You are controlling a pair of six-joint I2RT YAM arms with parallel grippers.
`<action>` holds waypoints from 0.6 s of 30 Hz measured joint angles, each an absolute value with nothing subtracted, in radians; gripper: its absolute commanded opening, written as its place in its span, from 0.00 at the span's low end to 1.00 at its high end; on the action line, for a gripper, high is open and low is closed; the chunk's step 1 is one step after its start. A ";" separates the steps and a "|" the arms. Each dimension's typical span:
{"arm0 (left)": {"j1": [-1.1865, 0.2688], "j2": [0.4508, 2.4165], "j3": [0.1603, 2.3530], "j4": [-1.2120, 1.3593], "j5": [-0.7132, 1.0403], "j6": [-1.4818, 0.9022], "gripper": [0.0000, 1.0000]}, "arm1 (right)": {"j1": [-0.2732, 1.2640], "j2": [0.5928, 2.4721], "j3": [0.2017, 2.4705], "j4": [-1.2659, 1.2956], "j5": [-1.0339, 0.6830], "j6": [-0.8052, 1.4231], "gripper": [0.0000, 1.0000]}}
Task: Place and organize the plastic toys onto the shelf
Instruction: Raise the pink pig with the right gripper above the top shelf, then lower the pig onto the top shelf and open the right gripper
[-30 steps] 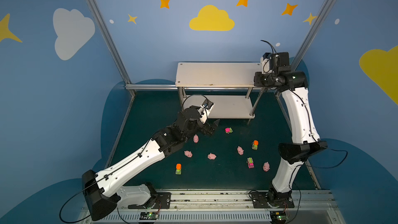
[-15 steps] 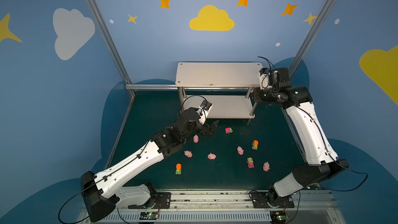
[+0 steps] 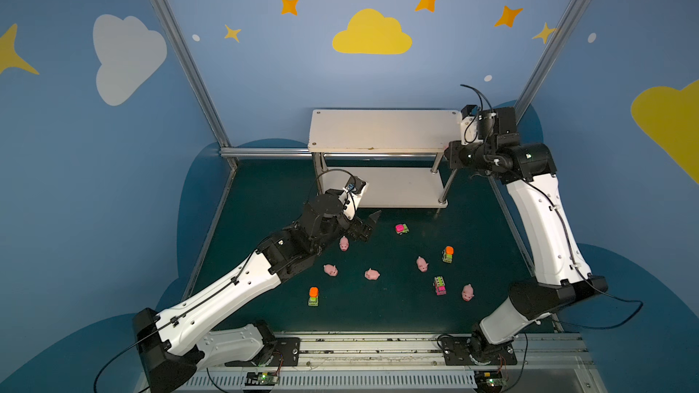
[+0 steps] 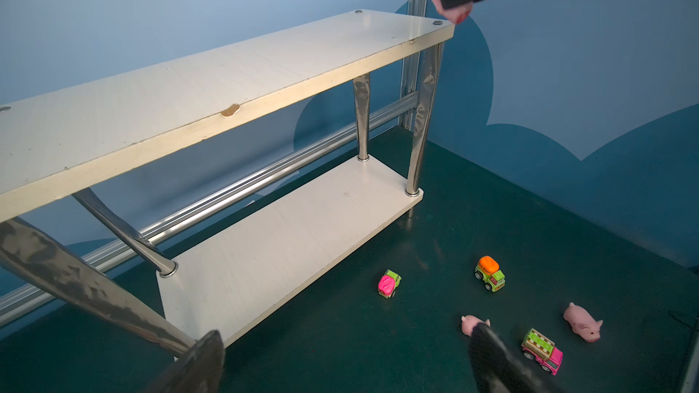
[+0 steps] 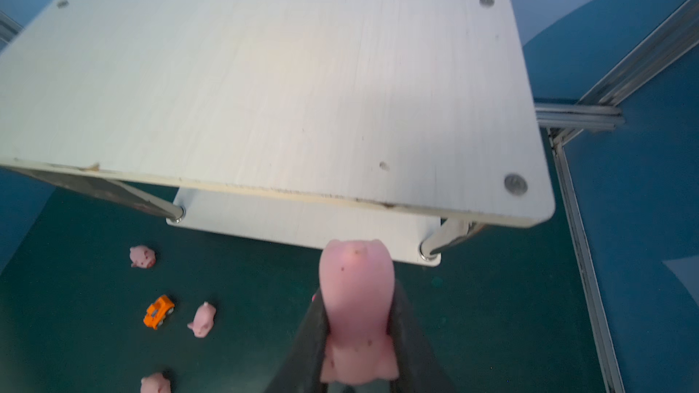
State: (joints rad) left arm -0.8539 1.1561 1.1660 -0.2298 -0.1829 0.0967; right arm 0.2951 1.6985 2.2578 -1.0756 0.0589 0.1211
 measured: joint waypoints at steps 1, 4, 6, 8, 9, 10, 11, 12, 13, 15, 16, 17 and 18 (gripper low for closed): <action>-0.852 1.157 1.166 -0.229 -0.185 0.099 1.00 | 0.292 1.723 2.301 -1.080 0.059 0.117 0.24; -0.844 1.169 1.168 -0.229 -0.191 0.105 1.00 | 0.273 1.833 2.478 -1.116 0.059 0.104 0.24; -0.835 1.182 1.169 -0.229 -0.192 0.110 1.00 | 0.252 1.911 2.585 -1.134 0.059 0.099 0.25; -0.824 1.196 1.169 -0.229 -0.191 0.113 1.00 | 0.235 1.964 2.634 -1.141 0.058 0.096 0.25; -0.818 1.201 1.169 -0.230 -0.191 0.115 1.00 | 0.228 1.983 2.640 -1.144 0.057 0.096 0.25; -0.813 1.205 1.169 -0.229 -0.190 0.116 1.00 | 0.222 1.998 2.641 -1.149 0.056 0.096 0.25; -0.807 1.209 1.169 -0.229 -0.189 0.116 1.00 | 0.216 2.014 2.641 -1.157 0.055 0.096 0.25; -0.802 1.210 1.169 -0.229 -0.188 0.116 1.00 | 0.211 2.029 2.641 -1.165 0.054 0.096 0.25; -0.797 1.210 1.169 -0.229 -0.186 0.116 1.00 | 0.208 2.038 2.641 -1.170 0.052 0.096 0.25; -0.787 1.210 1.169 -0.225 -0.181 0.116 1.00 | 0.200 2.054 2.641 -1.168 0.050 0.096 0.25; -0.784 1.211 1.169 -0.224 -0.179 0.116 1.00 | 0.199 2.055 2.641 -1.166 0.047 0.096 0.25; -0.778 1.212 1.169 -0.224 -0.174 0.116 1.00 | 0.198 2.055 2.644 -1.169 0.046 0.096 0.27; -0.774 1.213 1.169 -0.223 -0.170 0.116 1.00 | 0.197 2.055 2.648 -1.171 0.044 0.096 0.29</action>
State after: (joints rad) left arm -0.7742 1.2125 1.1687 -0.2234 -0.1703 0.1158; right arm 0.1974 2.0548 2.6476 -1.1706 0.0441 0.0963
